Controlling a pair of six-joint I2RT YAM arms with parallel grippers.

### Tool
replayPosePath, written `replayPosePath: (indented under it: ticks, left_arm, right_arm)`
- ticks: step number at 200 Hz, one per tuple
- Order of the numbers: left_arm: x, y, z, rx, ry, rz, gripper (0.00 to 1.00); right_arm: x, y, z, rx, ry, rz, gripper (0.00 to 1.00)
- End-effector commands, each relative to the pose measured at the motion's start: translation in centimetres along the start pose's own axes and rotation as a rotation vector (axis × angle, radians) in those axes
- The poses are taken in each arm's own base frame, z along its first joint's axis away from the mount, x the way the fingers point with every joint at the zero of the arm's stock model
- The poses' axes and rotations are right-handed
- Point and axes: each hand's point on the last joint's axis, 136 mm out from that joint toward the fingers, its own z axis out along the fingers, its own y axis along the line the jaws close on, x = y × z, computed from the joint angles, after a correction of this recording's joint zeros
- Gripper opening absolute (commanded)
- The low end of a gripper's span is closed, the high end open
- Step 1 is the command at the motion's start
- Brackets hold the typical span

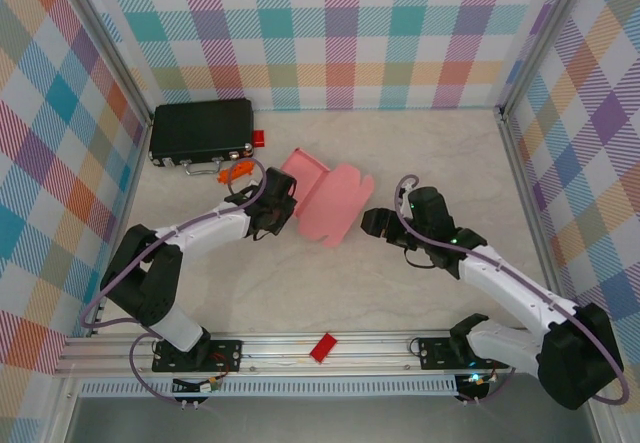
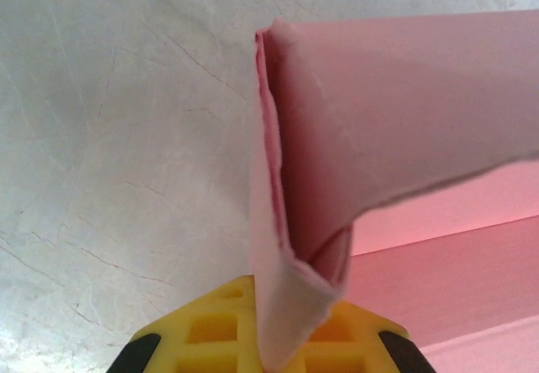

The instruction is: Fold the paper box

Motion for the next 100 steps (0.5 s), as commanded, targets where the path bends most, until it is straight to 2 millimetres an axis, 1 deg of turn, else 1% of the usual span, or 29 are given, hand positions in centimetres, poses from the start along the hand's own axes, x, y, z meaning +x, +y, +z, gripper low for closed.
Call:
replayPosePath:
  ticks: [1, 4, 38, 68, 100]
  left_arm:
    - [0.4, -1.0, -0.9, 0.034, 0.024, -0.074, 0.0]
    - [0.4, -1.4, -0.9, 0.05, 0.026, -0.079, 0.0]
    - [0.8, -1.2, -0.6, 0.064, 0.045, -0.108, 0.0]
    - [1.1, -1.2, -0.5, 0.07, 0.059, -0.122, 0.0]
    - [1.3, -0.9, -0.2, 0.061, 0.069, -0.134, 0.0]
  right_arm:
    - [-0.9, 2.2, 0.5, -0.093, 0.0, 0.031, 0.64]
    - [-0.9, 2.3, 0.6, -0.098, 0.002, 0.035, 0.63]
    - [-1.1, 3.4, 1.4, -0.156, 0.025, 0.035, 0.57]
    - [-1.2, 3.2, 2.1, -0.144, 0.031, 0.047, 0.54]
    - [-1.6, 3.8, 2.6, -0.167, 0.034, 0.038, 0.52]
